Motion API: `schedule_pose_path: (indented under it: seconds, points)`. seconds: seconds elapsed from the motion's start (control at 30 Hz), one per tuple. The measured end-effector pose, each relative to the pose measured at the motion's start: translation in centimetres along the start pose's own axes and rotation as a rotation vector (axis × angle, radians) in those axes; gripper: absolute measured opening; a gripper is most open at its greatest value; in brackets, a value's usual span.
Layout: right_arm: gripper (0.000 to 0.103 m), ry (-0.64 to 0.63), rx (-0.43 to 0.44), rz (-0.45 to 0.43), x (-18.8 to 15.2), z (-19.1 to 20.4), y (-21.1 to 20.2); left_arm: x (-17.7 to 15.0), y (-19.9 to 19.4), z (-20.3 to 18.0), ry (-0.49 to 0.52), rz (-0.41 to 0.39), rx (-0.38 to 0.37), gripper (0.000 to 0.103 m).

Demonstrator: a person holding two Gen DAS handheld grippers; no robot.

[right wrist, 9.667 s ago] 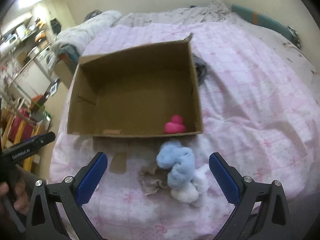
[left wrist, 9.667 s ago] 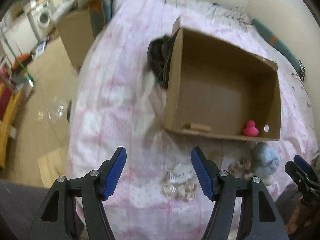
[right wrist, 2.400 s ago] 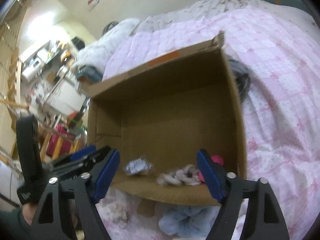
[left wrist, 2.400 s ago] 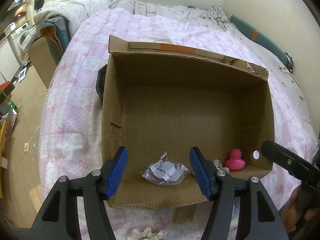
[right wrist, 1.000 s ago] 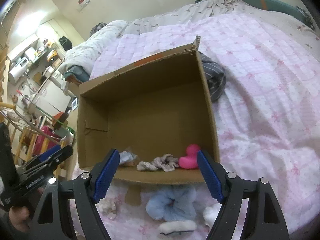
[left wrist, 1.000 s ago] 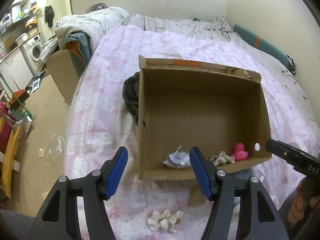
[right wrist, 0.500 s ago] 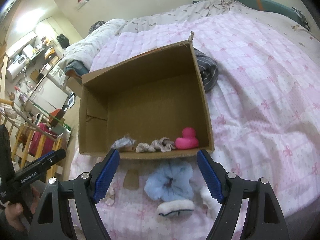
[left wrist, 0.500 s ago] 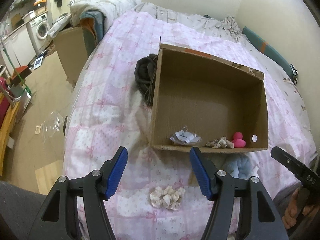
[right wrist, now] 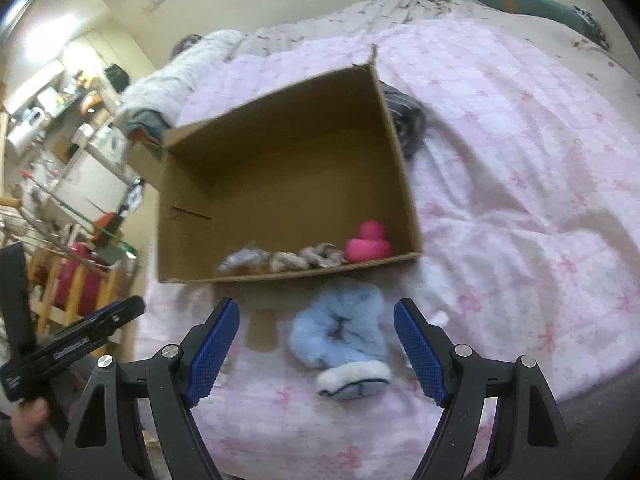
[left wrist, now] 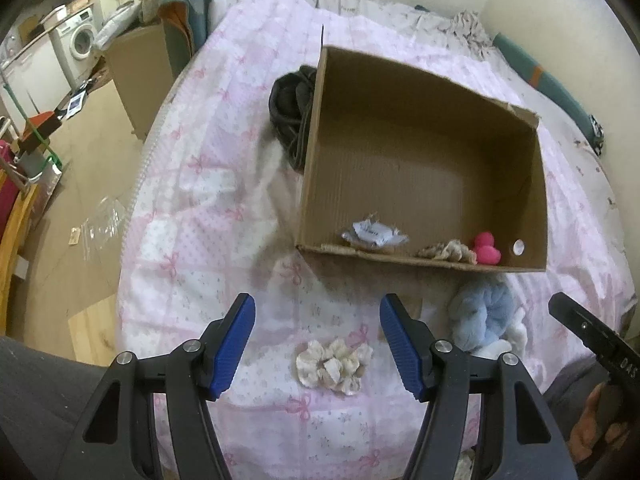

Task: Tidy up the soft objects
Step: 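Withdraw both grippers from the box toward the scrunchies on the quilt, then grasp the white scrunchie with the left gripper while the right gripper grasps the light blue fluffy scrunchie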

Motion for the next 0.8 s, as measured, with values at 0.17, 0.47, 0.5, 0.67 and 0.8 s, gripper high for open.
schedule_pose_path:
  seconds: [0.17, 0.47, 0.5, 0.67, 0.8]
  points:
    - [0.084, 0.025, -0.027, 0.041, -0.4, -0.8, 1.0, -0.6, 1.1, 1.0, -0.053, 0.044, -0.004, 0.062]
    - [0.084, 0.05, -0.019, 0.056, -0.5, -1.0, 1.3, -3.4, 4.2, 3.5, -0.199, 0.217, -0.016, 0.062]
    - [0.084, 0.054, -0.018, 0.058, -0.5, -1.1, 1.3, -3.9, 4.8, 3.3, -0.202, 0.25, -0.023, 0.062]
    - [0.084, 0.069, -0.015, 0.073, -0.5, -1.3, 1.7, -5.6, 7.1, 1.1, -0.177, 0.337, -0.072, 0.062]
    - [0.084, 0.084, -0.012, 0.081, -0.6, -1.5, 1.8, -6.4, 8.8, -0.9, -0.117, 0.386, -0.092, 0.062]
Point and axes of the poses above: each gripper's, at about its wrist camera, not at the fingertips, and y roughly the way its jaws point, z to its left, x to its top, the point moved 9 cm from there along y, roughly the way its jaws point, and after that the axes turned 3 degrees about -x, right-handed, at the moved point
